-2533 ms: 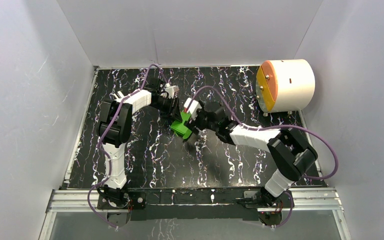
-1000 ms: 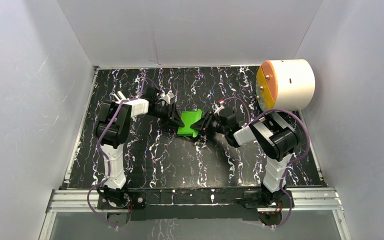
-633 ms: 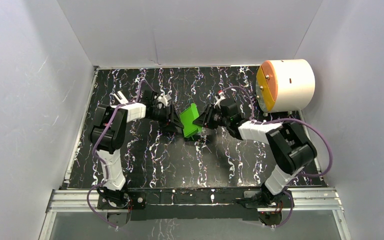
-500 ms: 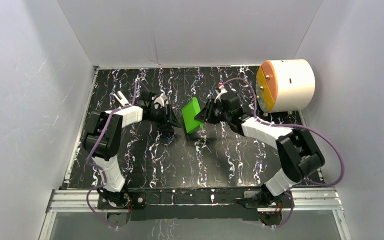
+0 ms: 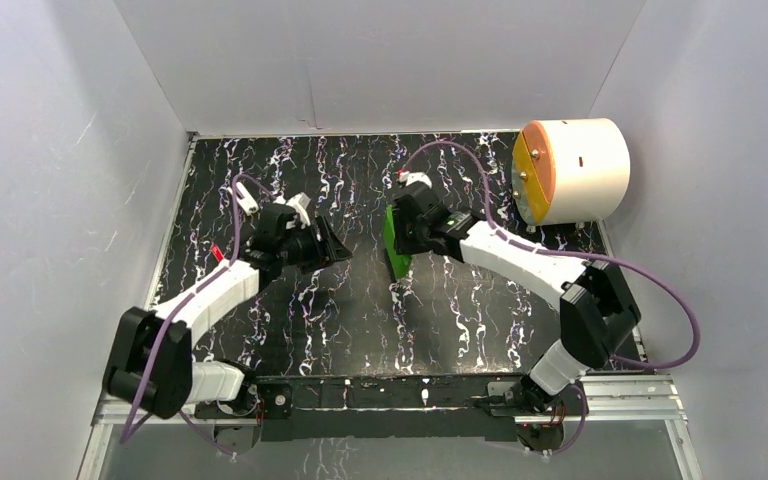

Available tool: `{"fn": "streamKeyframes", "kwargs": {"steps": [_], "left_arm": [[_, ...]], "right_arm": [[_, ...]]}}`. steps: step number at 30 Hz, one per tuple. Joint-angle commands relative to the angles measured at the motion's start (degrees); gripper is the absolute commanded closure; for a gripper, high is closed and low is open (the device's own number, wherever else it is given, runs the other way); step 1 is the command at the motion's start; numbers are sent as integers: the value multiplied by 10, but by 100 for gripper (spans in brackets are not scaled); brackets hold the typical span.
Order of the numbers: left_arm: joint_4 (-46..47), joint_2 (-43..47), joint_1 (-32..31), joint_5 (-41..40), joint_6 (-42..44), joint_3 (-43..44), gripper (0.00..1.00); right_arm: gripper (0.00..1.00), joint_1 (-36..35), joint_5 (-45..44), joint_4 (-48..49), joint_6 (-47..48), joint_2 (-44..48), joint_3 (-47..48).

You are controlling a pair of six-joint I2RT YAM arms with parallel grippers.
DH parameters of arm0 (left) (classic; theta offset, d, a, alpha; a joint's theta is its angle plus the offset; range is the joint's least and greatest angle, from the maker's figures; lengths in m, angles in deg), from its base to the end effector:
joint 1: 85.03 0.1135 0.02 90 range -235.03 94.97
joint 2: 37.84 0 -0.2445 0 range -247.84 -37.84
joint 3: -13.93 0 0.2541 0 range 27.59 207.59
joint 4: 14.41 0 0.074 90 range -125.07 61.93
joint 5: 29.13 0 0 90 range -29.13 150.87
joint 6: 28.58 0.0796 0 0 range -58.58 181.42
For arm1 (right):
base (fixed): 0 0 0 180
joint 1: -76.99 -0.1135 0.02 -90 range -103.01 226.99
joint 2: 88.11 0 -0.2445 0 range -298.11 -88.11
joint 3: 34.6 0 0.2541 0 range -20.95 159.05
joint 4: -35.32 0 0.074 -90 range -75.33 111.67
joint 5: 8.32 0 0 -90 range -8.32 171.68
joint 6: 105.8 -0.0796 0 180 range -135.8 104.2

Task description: Fold the paper box

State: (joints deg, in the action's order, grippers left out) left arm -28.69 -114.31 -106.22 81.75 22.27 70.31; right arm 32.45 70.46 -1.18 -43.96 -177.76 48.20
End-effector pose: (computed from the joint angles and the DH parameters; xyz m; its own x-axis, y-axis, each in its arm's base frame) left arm 0.2918 -0.1435 0.1802 -0.7946 -0.3246 -0.5131 0.1423 0.7219 -0.6772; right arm 0.2827 0.2565 0.2233 -0.7085 -0.0477 -0.7041 -0.2867 0.9311 0.2254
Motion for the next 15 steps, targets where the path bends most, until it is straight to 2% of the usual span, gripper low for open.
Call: {"fn": "streamKeyframes", "kwargs": {"steps": [1, 6, 9, 15], "left_arm": [[3, 71, -16, -84, -20, -41, 39], [3, 106, -55, -127, -28, -64, 39], [3, 116, -60, -134, -36, -73, 38], [3, 117, -72, -132, -46, -64, 38]], "right_arm": [[82, -43, -116, -90, -14, -25, 32], [76, -85, -161, -109, -49, -79, 60], [68, -98, -171, -119, -59, -107, 78], [54, -104, -151, -80, -66, -81, 59]]}}
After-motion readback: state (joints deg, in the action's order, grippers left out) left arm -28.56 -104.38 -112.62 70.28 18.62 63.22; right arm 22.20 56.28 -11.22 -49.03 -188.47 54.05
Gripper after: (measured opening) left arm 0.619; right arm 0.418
